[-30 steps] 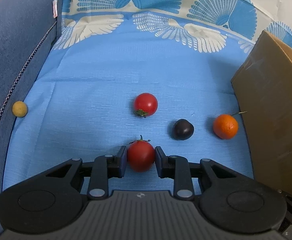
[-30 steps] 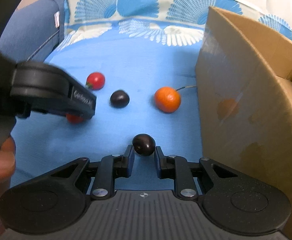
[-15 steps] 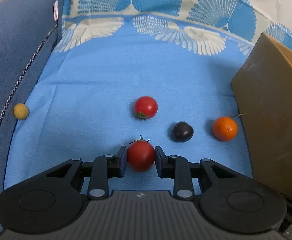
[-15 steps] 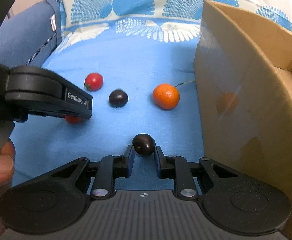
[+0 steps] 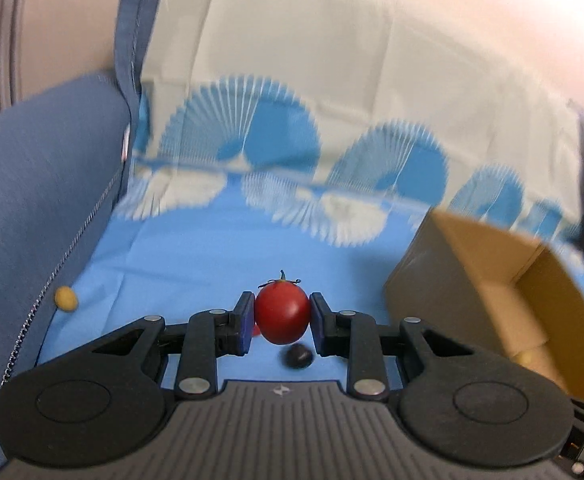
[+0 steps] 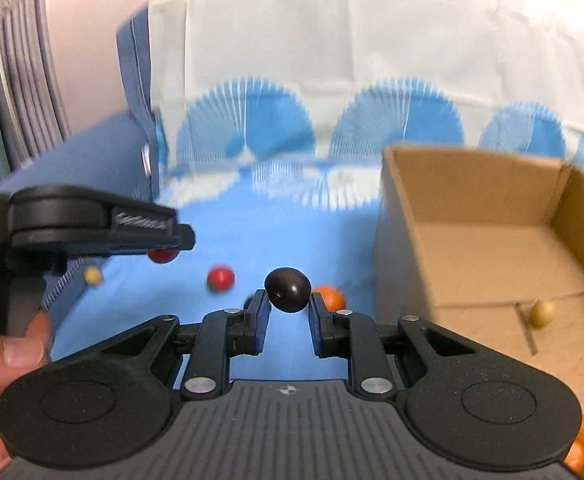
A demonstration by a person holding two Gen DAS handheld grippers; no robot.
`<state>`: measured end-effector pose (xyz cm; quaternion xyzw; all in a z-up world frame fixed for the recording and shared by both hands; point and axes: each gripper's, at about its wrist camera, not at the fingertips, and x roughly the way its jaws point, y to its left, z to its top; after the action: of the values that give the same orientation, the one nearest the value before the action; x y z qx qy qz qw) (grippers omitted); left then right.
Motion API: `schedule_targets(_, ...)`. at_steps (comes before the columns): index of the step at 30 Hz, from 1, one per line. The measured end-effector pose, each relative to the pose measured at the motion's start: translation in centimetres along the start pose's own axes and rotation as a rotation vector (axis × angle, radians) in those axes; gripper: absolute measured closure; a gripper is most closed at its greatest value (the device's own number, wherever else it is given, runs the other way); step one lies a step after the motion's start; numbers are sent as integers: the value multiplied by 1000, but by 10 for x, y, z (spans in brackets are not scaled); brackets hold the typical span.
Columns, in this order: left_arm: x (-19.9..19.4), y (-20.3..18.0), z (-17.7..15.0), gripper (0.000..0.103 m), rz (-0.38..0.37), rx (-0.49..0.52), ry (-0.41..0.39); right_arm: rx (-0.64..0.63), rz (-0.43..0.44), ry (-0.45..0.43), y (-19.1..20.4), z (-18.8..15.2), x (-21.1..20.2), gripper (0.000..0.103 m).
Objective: Organize fruits
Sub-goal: 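Lift the tomato and plum and carry both over the cardboard box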
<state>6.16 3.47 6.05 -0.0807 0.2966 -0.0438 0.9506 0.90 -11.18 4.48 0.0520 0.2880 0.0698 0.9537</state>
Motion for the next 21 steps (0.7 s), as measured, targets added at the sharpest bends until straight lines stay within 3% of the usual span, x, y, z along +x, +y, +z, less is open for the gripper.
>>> schedule_targets(4,-31,-8,-2,71,-46,-33,-69,16,8,-79,-16,8,-33,81)
schedule_targets(10,-62,-31,-13,71,-115,9,-123,3,-12,-179,-46,19,-78,81)
schedule_targets(15,-68,-47,-24,71,-168,27,-129,15,-47,-254,-93,35,-108,81)
schedule_targets(21,-65,-73,-37,71,-199,137,-125,3,-125,-317,-159,49,-129,81)
